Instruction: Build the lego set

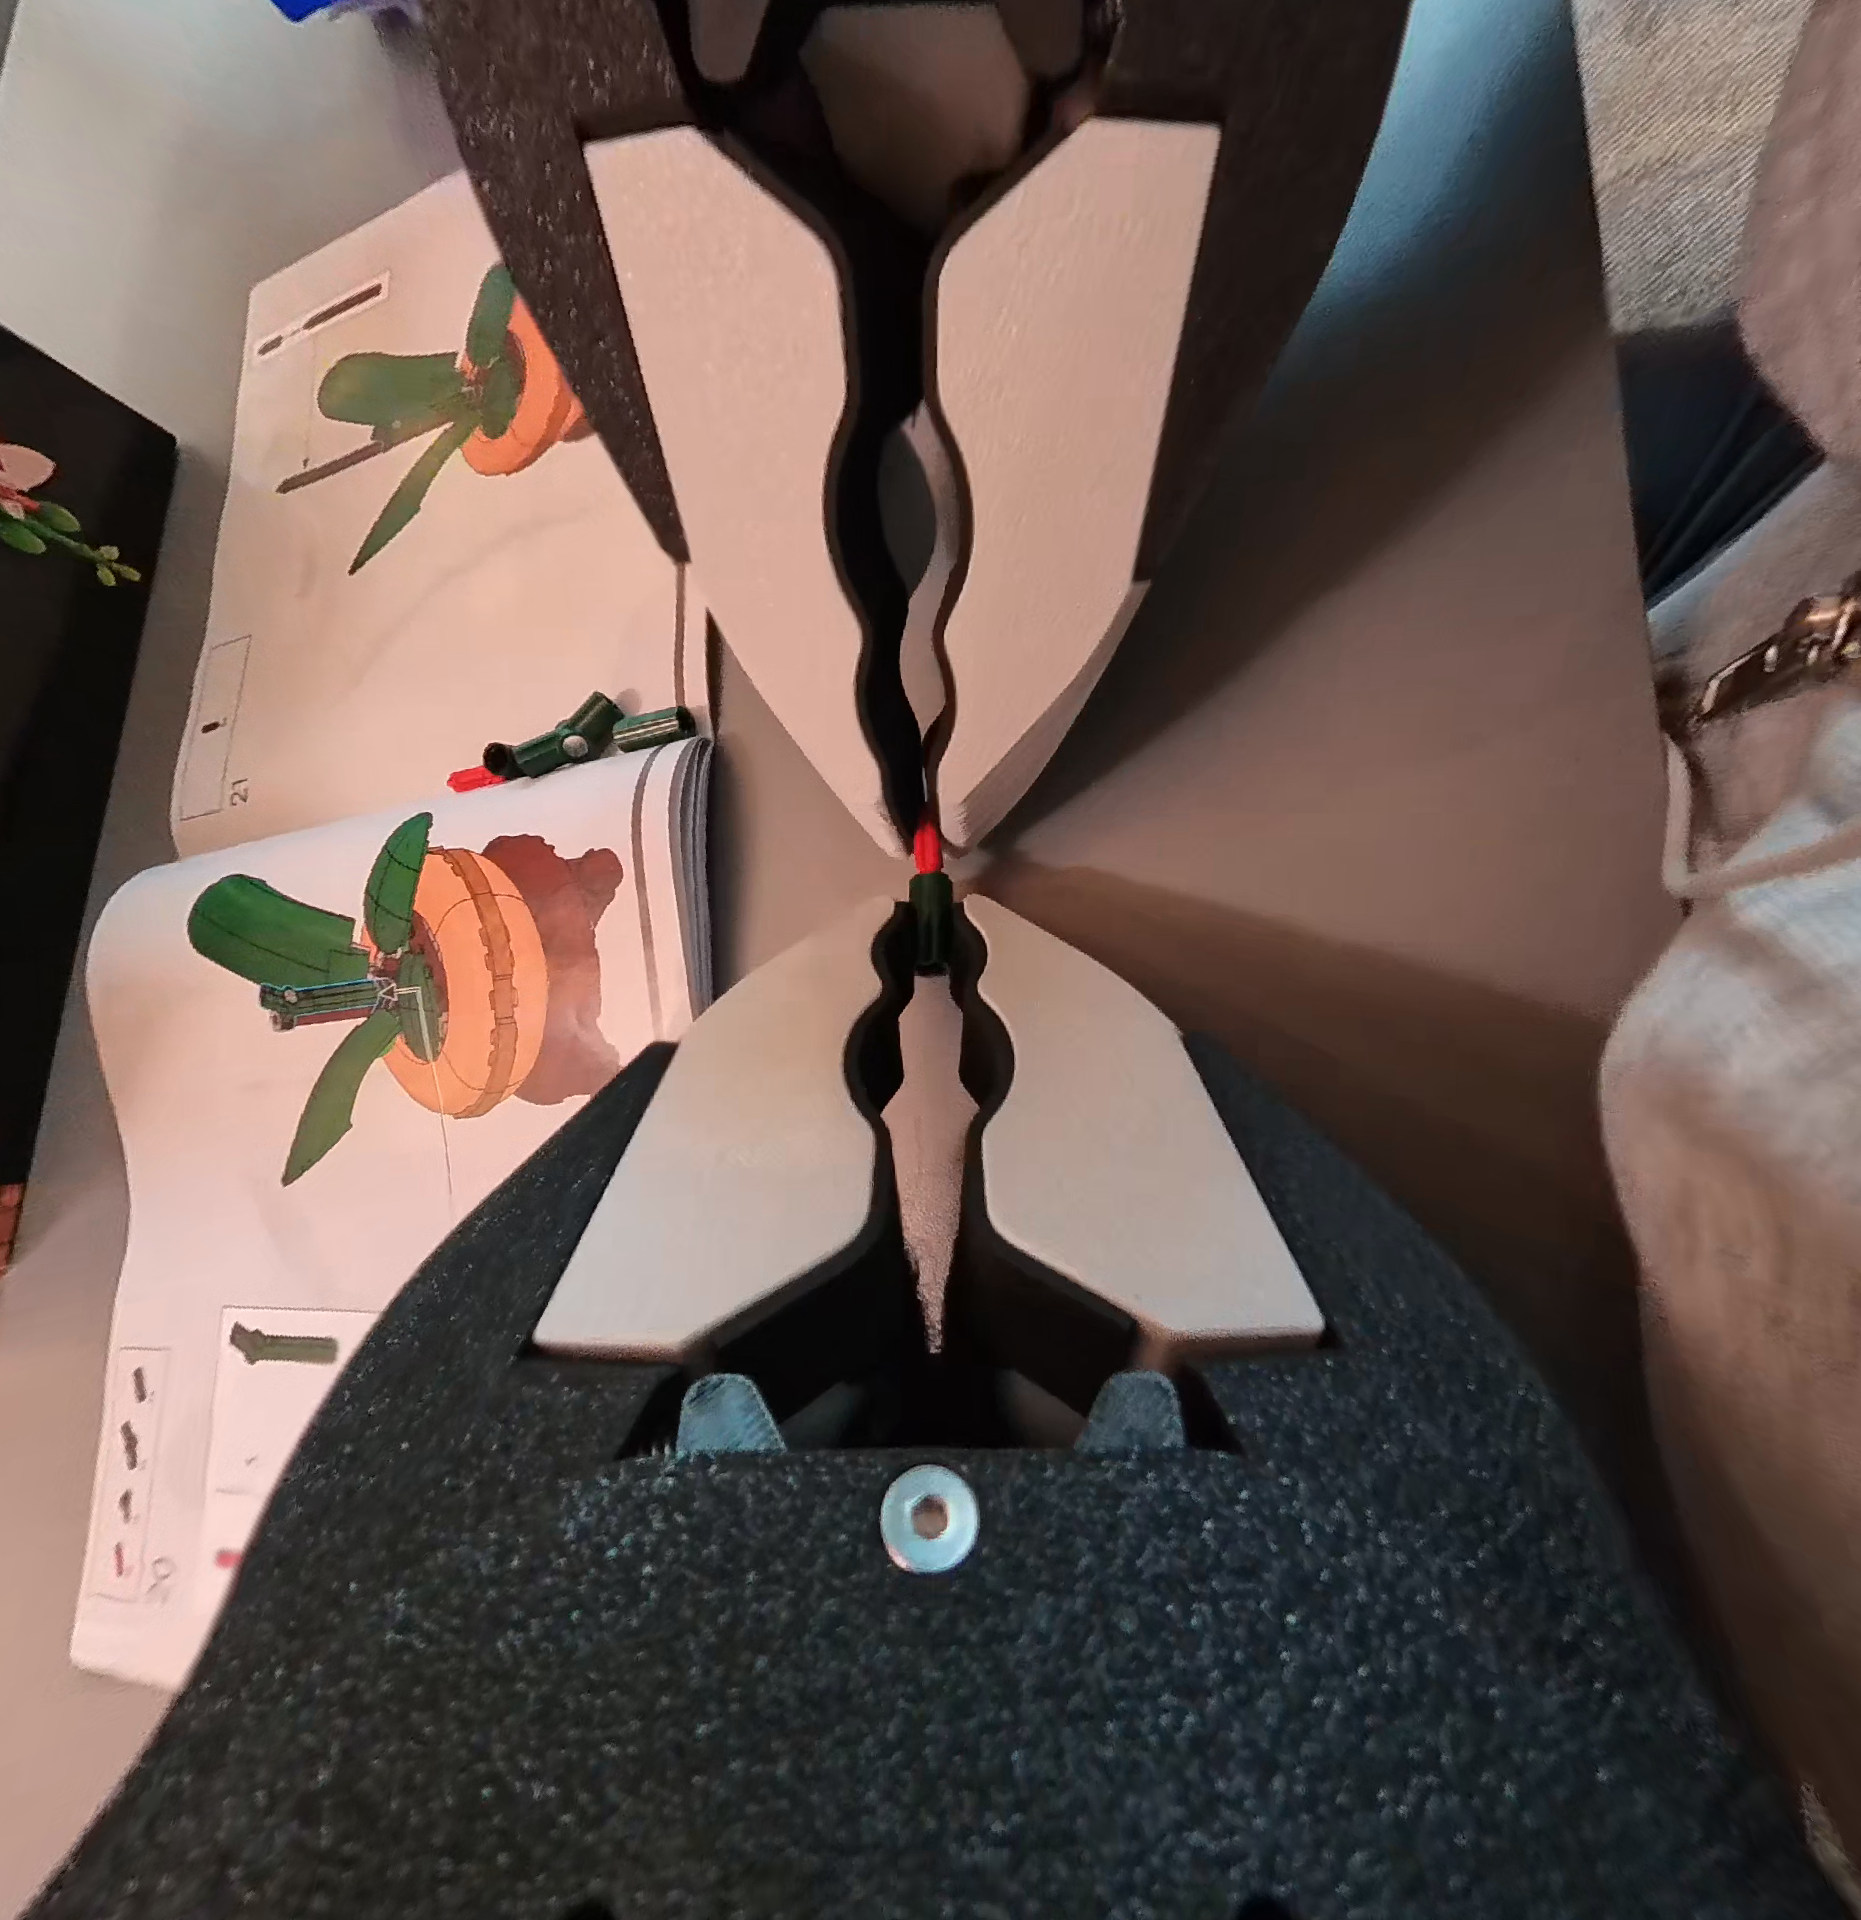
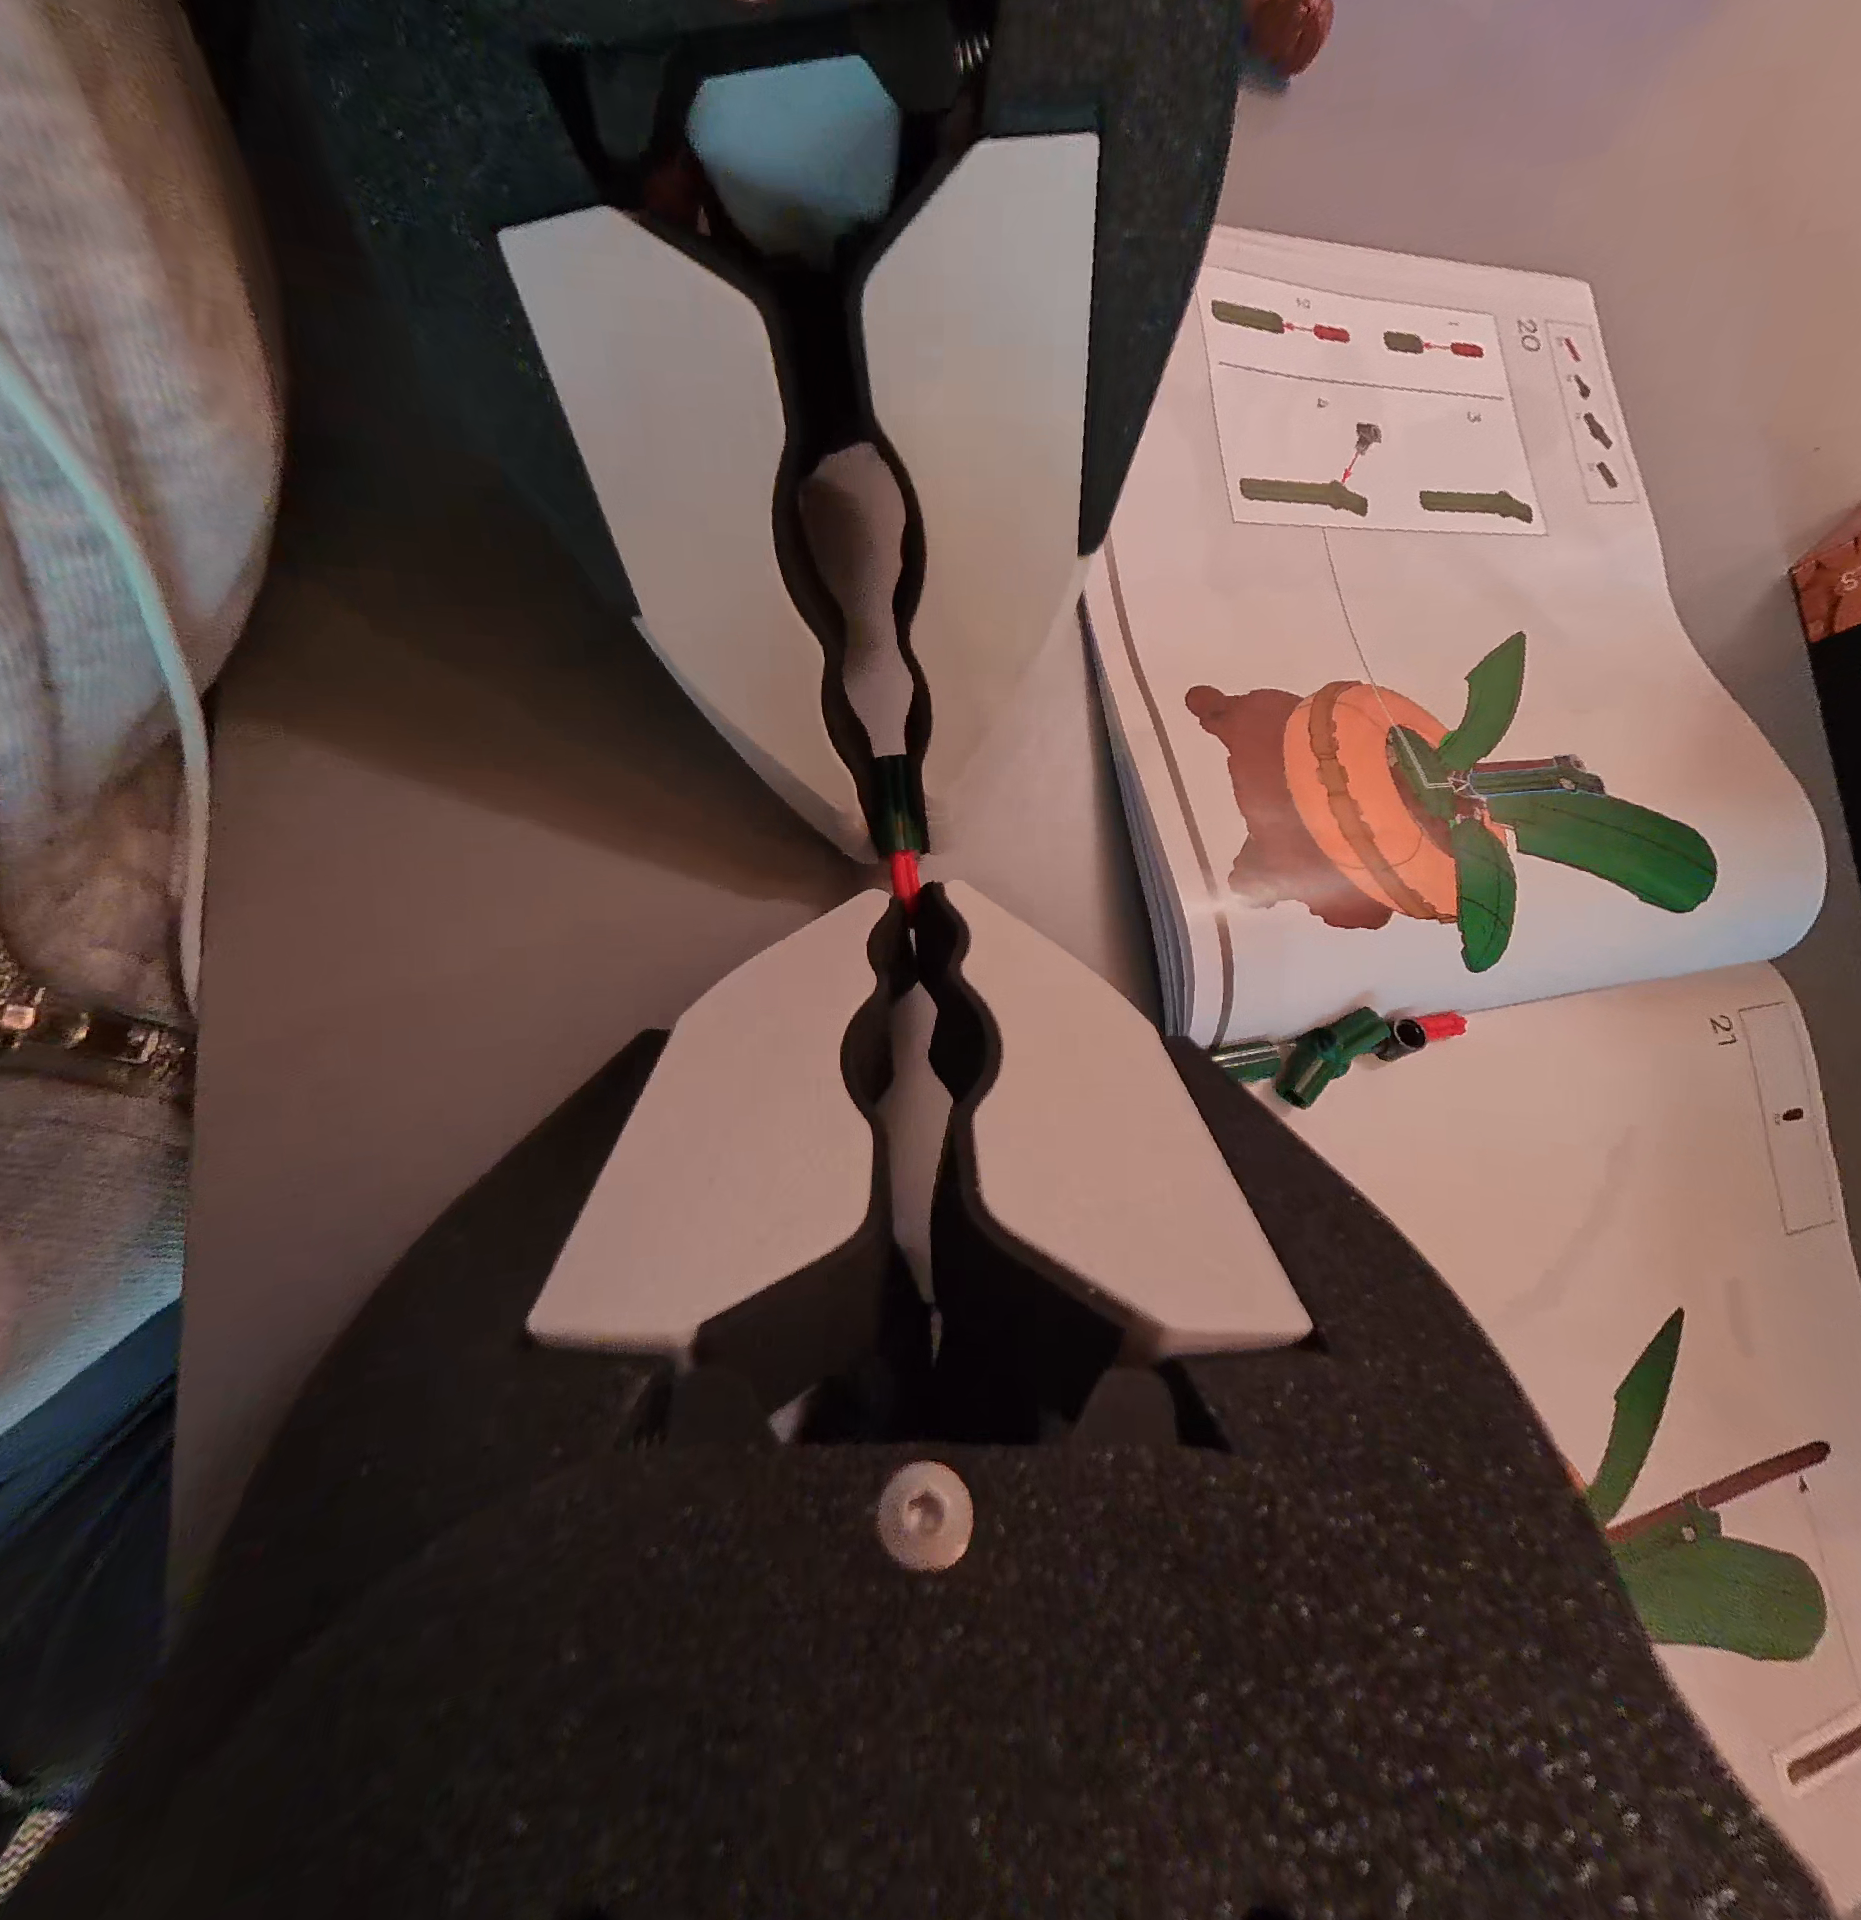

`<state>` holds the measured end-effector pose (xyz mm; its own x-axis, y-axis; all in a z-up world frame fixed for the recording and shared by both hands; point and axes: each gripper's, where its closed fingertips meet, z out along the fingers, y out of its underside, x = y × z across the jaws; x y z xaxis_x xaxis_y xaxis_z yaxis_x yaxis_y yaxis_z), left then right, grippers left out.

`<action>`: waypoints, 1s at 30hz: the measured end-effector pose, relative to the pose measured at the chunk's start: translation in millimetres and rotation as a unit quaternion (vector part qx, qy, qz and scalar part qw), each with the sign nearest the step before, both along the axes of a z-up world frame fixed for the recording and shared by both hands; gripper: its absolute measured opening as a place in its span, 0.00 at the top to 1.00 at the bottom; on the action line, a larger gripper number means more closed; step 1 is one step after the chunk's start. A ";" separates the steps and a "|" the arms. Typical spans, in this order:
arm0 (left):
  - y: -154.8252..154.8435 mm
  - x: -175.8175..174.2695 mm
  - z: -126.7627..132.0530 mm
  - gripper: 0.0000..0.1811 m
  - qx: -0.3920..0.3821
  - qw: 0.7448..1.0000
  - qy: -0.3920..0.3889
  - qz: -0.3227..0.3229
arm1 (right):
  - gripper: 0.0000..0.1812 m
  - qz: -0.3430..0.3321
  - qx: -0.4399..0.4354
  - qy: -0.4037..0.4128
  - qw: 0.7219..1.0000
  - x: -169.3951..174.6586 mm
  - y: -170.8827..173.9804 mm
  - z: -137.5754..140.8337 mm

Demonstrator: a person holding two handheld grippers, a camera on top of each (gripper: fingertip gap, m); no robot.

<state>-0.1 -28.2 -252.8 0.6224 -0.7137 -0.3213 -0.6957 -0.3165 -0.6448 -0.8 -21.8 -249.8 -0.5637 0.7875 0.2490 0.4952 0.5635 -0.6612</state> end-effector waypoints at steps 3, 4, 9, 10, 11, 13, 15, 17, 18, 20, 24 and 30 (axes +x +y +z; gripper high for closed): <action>-0.1 0.1 0.2 0.97 0.007 1.000 -0.024 -0.010 | 0.99 0.008 -0.020 0.013 1.000 -1.0 -1.6 2.0; -0.3 0.1 0.2 0.97 0.009 0.999 -0.034 -0.012 | 0.99 0.006 -0.029 0.016 0.999 -1.5 -2.1 2.5; -0.5 0.4 0.1 0.97 0.011 0.998 -0.051 -0.027 | 0.99 0.010 -0.044 0.018 0.999 -2.7 -3.2 2.6; -0.6 0.4 0.2 0.97 0.010 0.998 -0.052 -0.029 | 0.99 0.012 -0.045 0.020 0.999 -3.0 -3.4 3.0; -0.7 0.4 0.2 0.97 0.008 0.998 -0.054 -0.032 | 0.99 0.014 -0.047 0.021 0.999 -3.3 -3.8 3.3; -1.2 0.5 0.3 0.97 0.011 0.998 -0.052 -0.037 | 0.99 0.016 -0.053 0.022 0.998 -3.8 -4.8 3.2; -1.8 0.6 0.3 0.97 0.010 0.998 -0.053 -0.041 | 1.00 0.016 -0.062 0.025 0.998 -4.4 -5.9 2.2; -2.0 0.6 0.4 0.97 0.010 0.998 -0.054 -0.043 | 0.99 0.012 -0.067 0.027 0.997 -5.1 -6.1 0.8; -2.0 0.6 0.5 0.97 0.012 0.998 -0.052 -0.043 | 0.99 0.010 -0.067 0.026 0.997 -5.7 -6.3 -0.4; -1.8 0.4 0.8 0.97 0.011 0.998 -0.054 -0.042 | 0.99 0.002 -0.065 0.028 0.997 -6.8 -6.6 -2.2; 0.1 -1.0 1.3 0.97 0.010 0.998 -0.058 -0.033 | 0.99 -0.003 -0.069 0.033 0.997 -7.8 -6.9 -0.4; 7.1 -7.3 2.4 0.97 0.006 0.998 -0.068 -0.006 | 0.99 -0.007 -0.086 0.074 0.994 -15.7 -5.9 14.4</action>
